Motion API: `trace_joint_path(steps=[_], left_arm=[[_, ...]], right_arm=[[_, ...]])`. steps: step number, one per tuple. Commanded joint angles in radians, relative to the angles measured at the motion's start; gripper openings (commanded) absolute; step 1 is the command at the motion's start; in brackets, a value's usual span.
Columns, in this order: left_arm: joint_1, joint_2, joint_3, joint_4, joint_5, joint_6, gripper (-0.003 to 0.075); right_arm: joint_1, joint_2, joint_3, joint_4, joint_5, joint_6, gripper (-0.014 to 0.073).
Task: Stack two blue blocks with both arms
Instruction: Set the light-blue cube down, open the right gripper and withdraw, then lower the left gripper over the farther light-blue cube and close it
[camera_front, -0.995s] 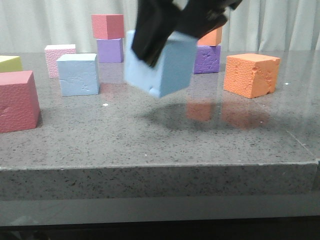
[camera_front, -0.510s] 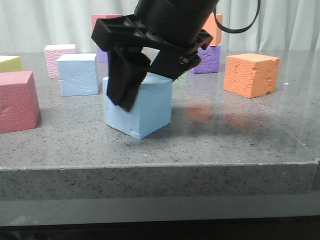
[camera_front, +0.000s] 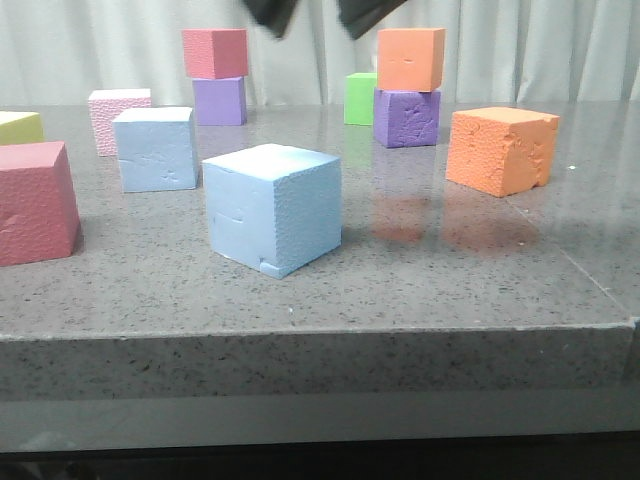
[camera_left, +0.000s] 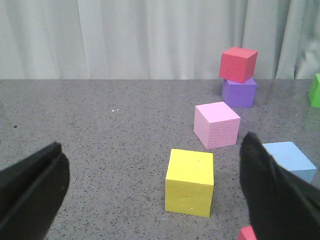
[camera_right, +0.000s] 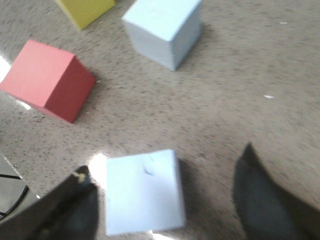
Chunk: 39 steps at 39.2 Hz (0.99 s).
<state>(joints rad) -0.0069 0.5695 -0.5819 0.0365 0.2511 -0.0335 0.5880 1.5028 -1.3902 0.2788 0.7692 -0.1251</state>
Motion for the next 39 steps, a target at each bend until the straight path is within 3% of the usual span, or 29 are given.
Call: trace_joint_path(steps=[1,6,12,22,33,39], left_arm=[[0.0,0.006,-0.038,0.0,-0.084,-0.008,0.0669],[0.0,0.006,-0.038,0.0,-0.084,-0.008,0.0669],[0.0,0.006,-0.038,0.0,-0.084,-0.008,0.0669],[0.0,0.006,-0.038,0.0,-0.084,-0.008,0.0669],[0.0,0.019,-0.038,0.0,-0.091,-0.008,0.0669],[-0.031,0.075,-0.069,-0.018,-0.096,-0.008,0.0669]], right_arm=[[-0.057,-0.074,-0.034,0.013,0.024,0.006,0.0302],[-0.135,-0.133,-0.002,0.013,0.086,0.006,0.0077],[-0.229,-0.253,0.125,0.012,0.059,0.006,-0.0022],[-0.407,-0.502,0.413,-0.002,0.007,-0.006,-0.0039],[-0.424,-0.829,0.751,-0.036,-0.224,-0.024,-0.0039],[-0.424,-0.946,0.854,-0.036,-0.308,-0.024,-0.0039]])
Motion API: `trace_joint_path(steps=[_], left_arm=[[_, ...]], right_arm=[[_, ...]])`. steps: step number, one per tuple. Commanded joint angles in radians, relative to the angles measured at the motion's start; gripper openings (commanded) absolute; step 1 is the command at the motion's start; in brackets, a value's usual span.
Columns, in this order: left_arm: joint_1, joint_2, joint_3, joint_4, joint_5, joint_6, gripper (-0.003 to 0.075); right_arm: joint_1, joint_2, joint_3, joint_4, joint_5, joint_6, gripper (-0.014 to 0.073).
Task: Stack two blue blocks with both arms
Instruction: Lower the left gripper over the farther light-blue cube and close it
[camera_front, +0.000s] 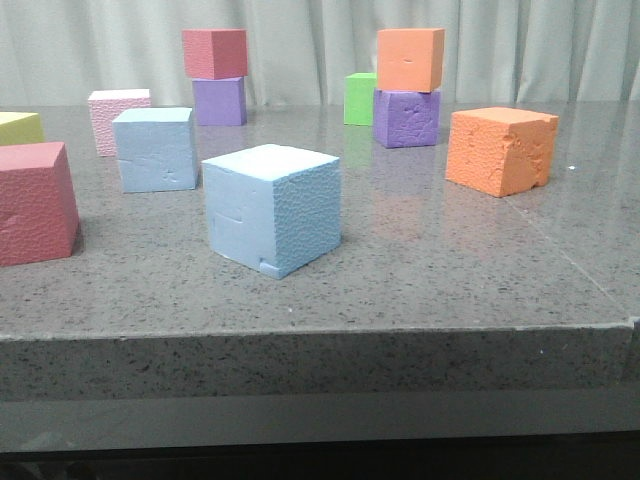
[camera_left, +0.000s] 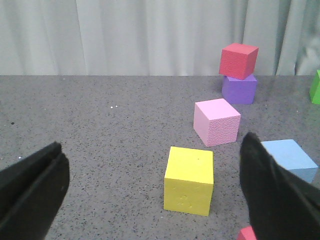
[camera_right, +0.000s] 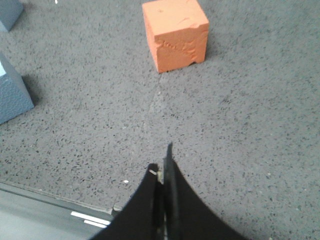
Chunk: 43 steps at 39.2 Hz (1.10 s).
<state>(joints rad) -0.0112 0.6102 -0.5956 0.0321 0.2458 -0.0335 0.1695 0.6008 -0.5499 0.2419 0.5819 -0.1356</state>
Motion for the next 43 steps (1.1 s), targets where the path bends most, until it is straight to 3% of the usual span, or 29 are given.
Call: trace_joint_path(steps=[1,15,21,27,37,43], left_arm=[[-0.039,0.049,-0.064,-0.013,-0.09,-0.008,0.0669],[-0.408,0.363,-0.304,-0.002,-0.063,0.042,0.0669],[-0.508,0.578,-0.504,-0.002,0.068,0.042,0.0669],[-0.523,0.752,-0.703,-0.023,0.226,0.027,0.0669],[-0.429,1.006,-0.983,-0.032,0.552,-0.238,0.0669],[-0.389,1.074,-1.043,-0.032,0.619,-0.294,0.0669]], right_arm=[[-0.005,-0.052,0.022,0.001,-0.122,-0.013,-0.0039],[-0.005,-0.064,0.031,0.001,-0.117,-0.013,-0.0039],[-0.005,-0.064,0.031,0.001,-0.115,-0.013,-0.0039],[-0.005,-0.064,0.031,0.002,-0.111,-0.013,-0.0039],[-0.005,-0.064,0.031,0.002,-0.111,-0.013,-0.0039],[-0.005,-0.064,0.031,0.002,-0.111,-0.013,-0.0039]])
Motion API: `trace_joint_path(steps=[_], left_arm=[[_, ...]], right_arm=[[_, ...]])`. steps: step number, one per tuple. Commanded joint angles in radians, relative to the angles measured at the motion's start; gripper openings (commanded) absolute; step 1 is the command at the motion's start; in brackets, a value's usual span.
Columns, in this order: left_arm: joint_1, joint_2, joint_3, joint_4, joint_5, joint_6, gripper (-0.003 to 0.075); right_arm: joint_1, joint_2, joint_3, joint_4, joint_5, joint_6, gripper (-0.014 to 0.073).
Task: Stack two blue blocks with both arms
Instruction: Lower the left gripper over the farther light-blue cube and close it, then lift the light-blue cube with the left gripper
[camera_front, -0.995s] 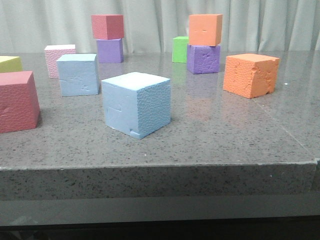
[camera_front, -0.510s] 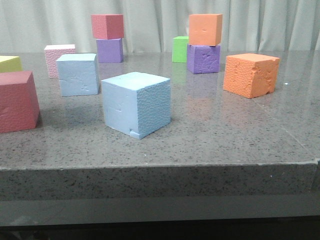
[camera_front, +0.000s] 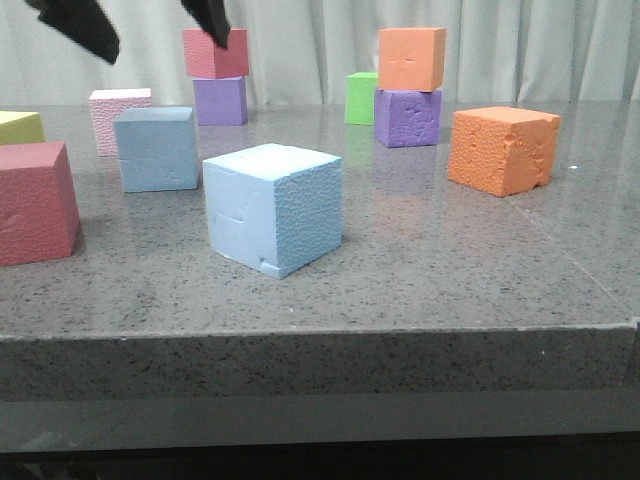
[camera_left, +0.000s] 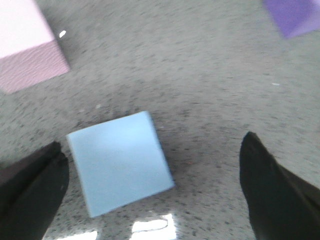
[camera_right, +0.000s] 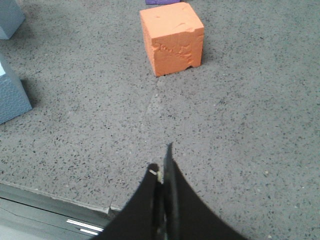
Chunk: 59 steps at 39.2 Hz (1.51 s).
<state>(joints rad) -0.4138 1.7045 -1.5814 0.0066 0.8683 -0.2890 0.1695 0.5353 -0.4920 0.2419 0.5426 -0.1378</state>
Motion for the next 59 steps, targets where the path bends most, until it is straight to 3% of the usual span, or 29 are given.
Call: trace_joint_path(steps=[1,26,42,59], left_arm=[[0.02,-0.011,-0.062,-0.007,0.002,-0.042,0.0669],[0.018,0.112,-0.075,-0.025,-0.003,-0.056,0.0664],[0.018,0.105,-0.078,-0.025,0.012,-0.056,0.0367],[0.018,-0.049,-0.125,-0.025,0.078,-0.008,0.0353]], right_arm=[[-0.005,0.001,-0.027,0.002,-0.071,-0.011,-0.0039],[-0.005,0.001,-0.027,0.002,-0.071,-0.011,-0.0039],[-0.005,0.001,-0.027,0.002,-0.071,-0.011,-0.0039],[-0.005,0.001,-0.027,0.002,-0.072,-0.011,-0.0039]])
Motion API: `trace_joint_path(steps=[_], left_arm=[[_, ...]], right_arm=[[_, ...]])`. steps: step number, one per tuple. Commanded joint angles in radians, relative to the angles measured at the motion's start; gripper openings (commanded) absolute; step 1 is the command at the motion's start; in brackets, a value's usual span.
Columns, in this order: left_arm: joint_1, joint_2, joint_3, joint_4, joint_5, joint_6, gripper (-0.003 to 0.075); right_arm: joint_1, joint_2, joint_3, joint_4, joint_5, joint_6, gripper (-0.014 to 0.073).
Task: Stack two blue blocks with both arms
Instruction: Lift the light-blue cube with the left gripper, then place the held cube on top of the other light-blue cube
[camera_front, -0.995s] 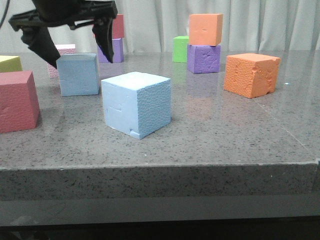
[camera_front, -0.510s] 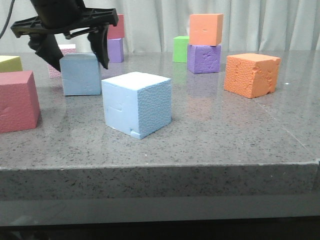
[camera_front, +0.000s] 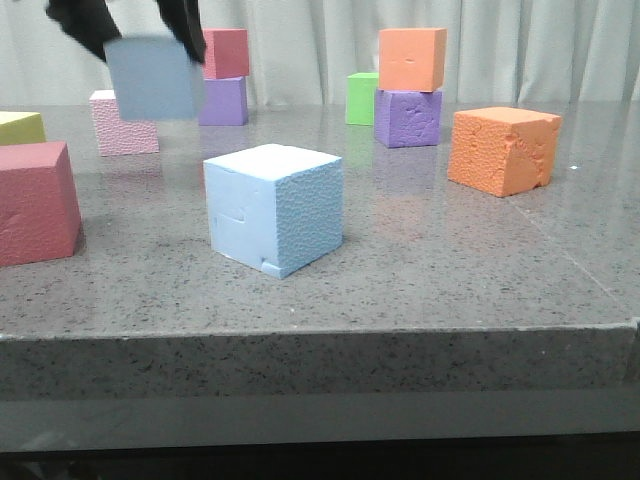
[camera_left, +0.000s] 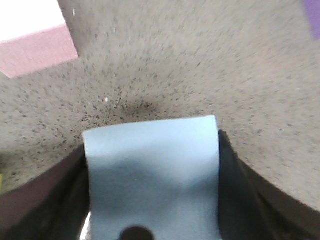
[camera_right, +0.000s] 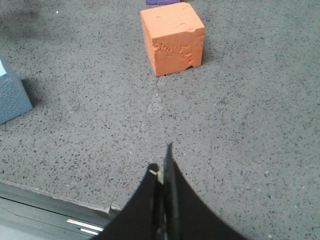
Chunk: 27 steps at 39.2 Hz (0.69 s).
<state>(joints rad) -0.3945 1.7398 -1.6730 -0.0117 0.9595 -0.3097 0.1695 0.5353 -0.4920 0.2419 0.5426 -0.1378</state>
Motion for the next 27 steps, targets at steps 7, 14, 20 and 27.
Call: trace_joint_path(steps=[7,14,20,27], left_arm=[[-0.025,-0.169,0.006,-0.007,0.011,0.069,0.0353],[-0.118,-0.266,0.086,-0.007,0.001,0.078,0.0353],[-0.199,-0.322,0.147,-0.035,-0.014,0.078,0.0353],[-0.265,-0.312,0.168,-0.047,-0.012,0.078,0.0353]], right_arm=[[-0.005,0.001,-0.027,0.002,-0.072,-0.011,-0.0039],[-0.005,0.001,-0.027,0.002,-0.072,-0.011,-0.0039],[-0.005,0.001,-0.027,0.002,-0.074,-0.011,-0.0039],[-0.005,0.001,-0.027,0.002,-0.072,-0.011,-0.0039]])
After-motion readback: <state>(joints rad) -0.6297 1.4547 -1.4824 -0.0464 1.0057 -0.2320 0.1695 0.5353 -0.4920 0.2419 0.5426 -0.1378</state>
